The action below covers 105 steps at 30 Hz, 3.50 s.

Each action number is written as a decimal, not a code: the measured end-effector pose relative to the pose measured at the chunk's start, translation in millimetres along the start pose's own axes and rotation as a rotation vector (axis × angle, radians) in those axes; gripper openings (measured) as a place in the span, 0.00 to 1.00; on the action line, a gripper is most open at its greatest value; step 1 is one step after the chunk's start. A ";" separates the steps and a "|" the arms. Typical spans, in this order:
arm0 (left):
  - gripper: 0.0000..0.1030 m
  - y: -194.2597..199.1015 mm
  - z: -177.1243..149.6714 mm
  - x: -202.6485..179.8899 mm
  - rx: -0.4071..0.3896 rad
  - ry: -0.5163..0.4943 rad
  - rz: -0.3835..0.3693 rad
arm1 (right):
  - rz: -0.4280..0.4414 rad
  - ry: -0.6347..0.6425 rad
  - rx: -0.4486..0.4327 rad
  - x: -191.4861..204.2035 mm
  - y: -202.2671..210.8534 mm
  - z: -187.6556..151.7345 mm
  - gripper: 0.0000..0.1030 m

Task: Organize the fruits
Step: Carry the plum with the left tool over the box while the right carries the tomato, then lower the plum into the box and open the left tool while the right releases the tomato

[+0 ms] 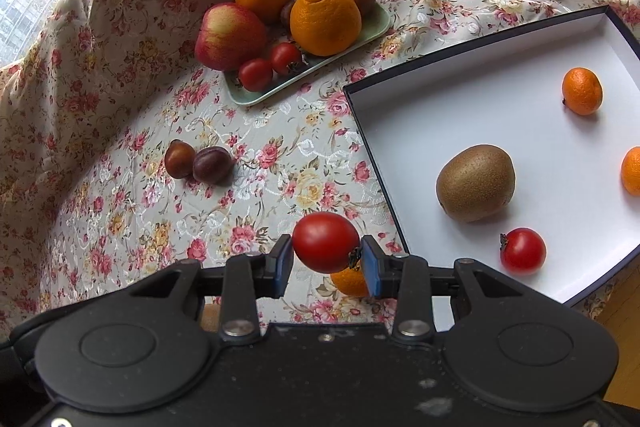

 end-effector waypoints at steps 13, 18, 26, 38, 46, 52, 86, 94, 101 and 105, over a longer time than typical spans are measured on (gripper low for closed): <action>0.46 10.7 -6.8 -37.2 -0.041 -0.076 -0.012 | -0.041 -0.106 -0.068 -47.4 22.6 16.7 0.38; 0.46 16.6 -4.2 -60.4 -0.061 -0.115 -0.028 | -0.065 -0.188 -0.094 -78.5 31.2 28.3 0.38; 0.46 20.7 -16.0 -105.5 -0.075 -0.189 -0.049 | -0.108 -0.337 -0.154 -142.2 54.2 46.8 0.38; 0.46 31.5 -55.1 -199.6 -0.103 -0.369 -0.130 | -0.165 -0.453 -0.213 -206.6 76.7 52.3 0.38; 0.46 29.9 -76.5 -248.1 -0.118 -0.465 -0.160 | -0.224 -0.501 -0.244 -246.9 85.0 55.7 0.38; 0.46 24.6 -87.1 -264.5 -0.110 -0.497 -0.165 | -0.223 -0.496 -0.243 -257.3 88.1 55.5 0.38; 0.47 29.3 -90.9 -280.7 -0.102 -0.486 -0.233 | -0.254 -0.478 -0.291 -261.4 101.4 57.3 0.38; 0.47 31.7 -80.5 -269.9 -0.115 -0.444 -0.214 | -0.347 -0.421 -0.208 -260.7 93.4 53.4 0.38; 0.47 36.4 -71.3 -260.8 -0.137 -0.420 -0.202 | -0.372 -0.383 -0.118 -254.0 85.8 51.9 0.38; 0.47 38.7 -67.0 -253.0 -0.146 -0.410 -0.194 | -0.408 -0.332 -0.090 -242.8 85.2 54.0 0.38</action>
Point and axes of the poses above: each gripper's, at about its wrist camera, not at the fingertips, and y roughly against the way its jaws point, x to its left, z to its top, the point moved 8 cm from there along -y, roughly the way its jaws point, and after that the axes turned 6 degrees about z, right-handed, at the moved point
